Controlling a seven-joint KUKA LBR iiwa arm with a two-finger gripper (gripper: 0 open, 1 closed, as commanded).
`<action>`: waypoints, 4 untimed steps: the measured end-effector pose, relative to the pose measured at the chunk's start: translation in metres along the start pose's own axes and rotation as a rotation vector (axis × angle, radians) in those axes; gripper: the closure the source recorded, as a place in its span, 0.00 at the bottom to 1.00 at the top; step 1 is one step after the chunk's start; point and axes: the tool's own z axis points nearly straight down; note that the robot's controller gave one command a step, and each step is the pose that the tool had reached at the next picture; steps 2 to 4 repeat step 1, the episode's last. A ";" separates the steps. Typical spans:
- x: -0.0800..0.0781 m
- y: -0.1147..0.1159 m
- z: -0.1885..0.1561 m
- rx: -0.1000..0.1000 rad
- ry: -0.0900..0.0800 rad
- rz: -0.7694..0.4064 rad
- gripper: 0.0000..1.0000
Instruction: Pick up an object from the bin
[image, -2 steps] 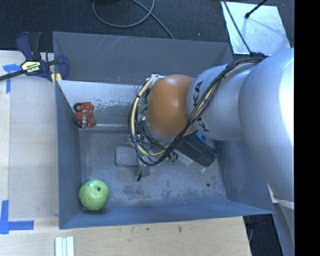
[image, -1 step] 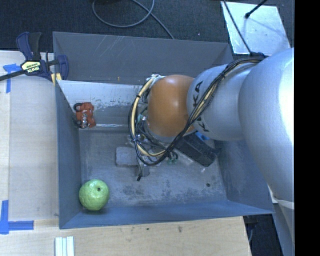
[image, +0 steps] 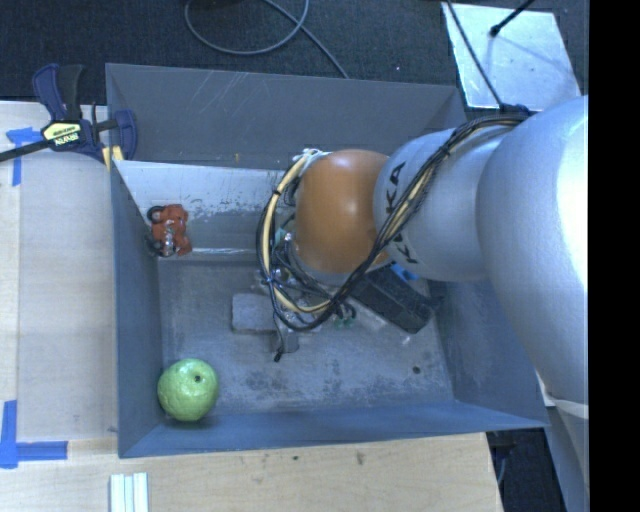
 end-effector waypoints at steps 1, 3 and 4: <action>0.000 0.000 0.000 0.000 0.000 0.000 1.00; 0.000 0.000 0.000 0.000 0.000 0.000 1.00; 0.000 0.000 0.000 0.000 0.000 0.000 1.00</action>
Offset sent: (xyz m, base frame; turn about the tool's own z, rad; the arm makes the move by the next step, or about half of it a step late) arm 0.0000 0.0000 0.0000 0.0000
